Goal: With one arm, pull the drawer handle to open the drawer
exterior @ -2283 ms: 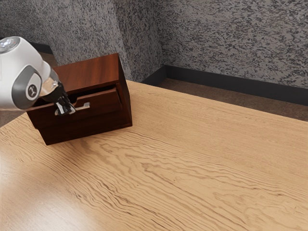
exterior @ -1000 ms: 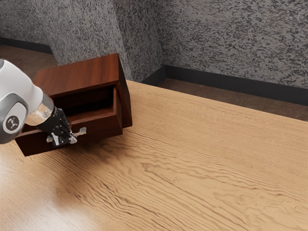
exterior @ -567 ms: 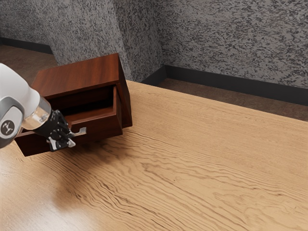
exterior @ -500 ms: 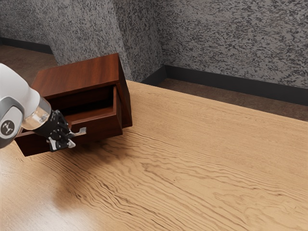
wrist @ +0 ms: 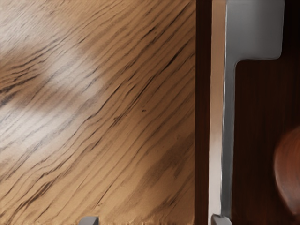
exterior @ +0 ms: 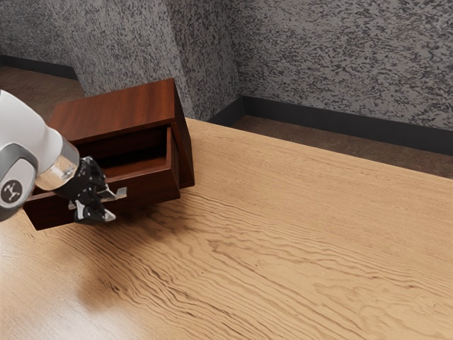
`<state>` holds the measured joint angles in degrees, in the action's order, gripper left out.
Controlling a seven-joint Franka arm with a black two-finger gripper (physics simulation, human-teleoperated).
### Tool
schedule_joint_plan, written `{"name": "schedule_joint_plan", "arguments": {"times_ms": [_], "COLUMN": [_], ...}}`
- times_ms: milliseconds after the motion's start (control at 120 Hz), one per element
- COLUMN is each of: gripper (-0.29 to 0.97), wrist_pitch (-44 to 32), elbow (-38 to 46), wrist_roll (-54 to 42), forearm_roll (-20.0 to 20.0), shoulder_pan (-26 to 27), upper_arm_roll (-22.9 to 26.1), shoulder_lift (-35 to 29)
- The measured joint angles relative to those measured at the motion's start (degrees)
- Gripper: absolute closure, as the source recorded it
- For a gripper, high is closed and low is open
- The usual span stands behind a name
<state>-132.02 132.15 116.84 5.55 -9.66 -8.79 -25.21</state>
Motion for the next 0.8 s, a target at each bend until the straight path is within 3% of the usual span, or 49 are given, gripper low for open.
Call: {"name": "schedule_joint_plan", "arguments": {"times_ms": [250, 367, 533, 800], "gripper": [0.16, 0.11, 0.07, 0.04], "wrist_pitch": [0.6, 6.0, 19.6, 29.4], "elbow": [-0.6, -8.0, -22.2, -29.7], "wrist_roll": [0.7, -1.3, -17.2, -49.7], "forearm_roll": [1.1, 0.9, 0.5, -0.8], "shoulder_pan": [0.4, 0.7, 0.5, 0.6], "upper_arm_roll": [1.7, 0.4, -2.9, -4.3], "shoulder_lift": [-2.7, -2.5, 3.4, 9.9]}}
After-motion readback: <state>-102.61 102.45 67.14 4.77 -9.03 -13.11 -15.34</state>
